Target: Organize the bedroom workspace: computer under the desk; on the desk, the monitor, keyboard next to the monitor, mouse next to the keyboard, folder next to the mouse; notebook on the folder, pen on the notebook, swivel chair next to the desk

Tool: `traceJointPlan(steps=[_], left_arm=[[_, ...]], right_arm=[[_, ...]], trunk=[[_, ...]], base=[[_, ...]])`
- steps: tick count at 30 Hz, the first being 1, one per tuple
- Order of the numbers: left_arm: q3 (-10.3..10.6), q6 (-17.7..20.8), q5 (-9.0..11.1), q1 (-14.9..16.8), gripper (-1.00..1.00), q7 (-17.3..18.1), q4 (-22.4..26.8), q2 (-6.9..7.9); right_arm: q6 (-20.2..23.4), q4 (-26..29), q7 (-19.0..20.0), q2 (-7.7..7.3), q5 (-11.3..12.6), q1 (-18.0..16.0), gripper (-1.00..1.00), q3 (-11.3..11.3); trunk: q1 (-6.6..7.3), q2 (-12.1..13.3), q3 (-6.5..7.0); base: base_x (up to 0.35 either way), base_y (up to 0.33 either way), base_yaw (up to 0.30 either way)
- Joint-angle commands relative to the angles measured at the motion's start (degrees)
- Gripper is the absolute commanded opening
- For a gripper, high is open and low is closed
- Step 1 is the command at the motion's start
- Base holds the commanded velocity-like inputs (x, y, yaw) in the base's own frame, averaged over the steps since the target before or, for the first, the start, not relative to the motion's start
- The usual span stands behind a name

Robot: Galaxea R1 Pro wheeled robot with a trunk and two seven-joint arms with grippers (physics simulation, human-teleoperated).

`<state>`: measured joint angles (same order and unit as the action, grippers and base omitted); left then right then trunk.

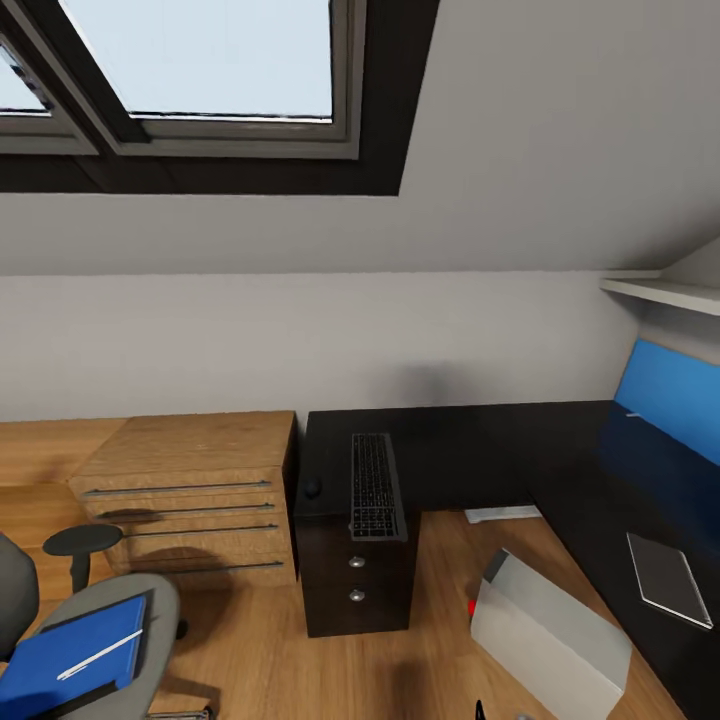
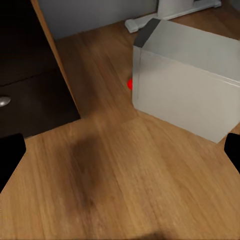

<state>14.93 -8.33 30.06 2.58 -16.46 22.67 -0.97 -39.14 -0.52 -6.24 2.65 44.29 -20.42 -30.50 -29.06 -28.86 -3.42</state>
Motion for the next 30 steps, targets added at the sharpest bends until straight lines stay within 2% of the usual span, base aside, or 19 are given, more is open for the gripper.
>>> traceJointPlan(steps=[1,6,11,16,21,24,30], left_arm=[[0.5,-1.7,0.5,0.1,1.0,-0.1,-0.3,0.07],[0.5,-9.6,0.5,0.1,1.0,0.7,-1.8,0.12],[0.7,-13.1,0.4,0.1,1.0,0.9,-3.8,0.04],[0.7,-14.1,0.4,0.1,1.0,1.0,-4.5,0.05],[0.7,-14.3,0.4,0.1,1.0,1.0,-4.7,0.07],[0.7,-14.3,0.4,0.1,1.0,1.0,-4.8,0.08],[0.7,-14.3,0.4,0.1,1.0,1.1,-5.0,0.02]], right_arm=[[-0.1,0.0,-0.5,0.02,-0.2,-0.1,1.0,-0.5],[-0.6,0.1,-0.3,0.12,-1.0,-0.1,1.0,-0.9],[-0.9,0.1,-0.2,0.21,-2.0,-0.1,1.0,-1.6],[-0.9,0.1,-0.2,0.17,-3.4,-0.1,1.0,-3.1],[-0.9,0.1,-0.1,0.2,-3.9,-0.1,1.0,-4.3],[-0.9,0.1,-0.2,0.36,-4.0,-0.1,1.0,-6.5],[-0.9,1.3,-0.2,0.39,-4.1,-0.1,1.0,-7.0]], trunk=[[0.2,0.3,0.07],[0.86,1.5,0.61],[0.86,1.5,0.61],[0.86,1.5,0.59],[0.86,1.5,0.46],[0.86,1.5,0.4],[0.86,1.5,0.36]], base=[[0.0,0.0,0.0],[0.0,0.0,0.0],[0.0,0.0,0.0],[0.0,0.0,-0.018],[0.0,0.0,-0.061],[0.0,0.0,-0.029],[0.0,0.0,-0.008]])
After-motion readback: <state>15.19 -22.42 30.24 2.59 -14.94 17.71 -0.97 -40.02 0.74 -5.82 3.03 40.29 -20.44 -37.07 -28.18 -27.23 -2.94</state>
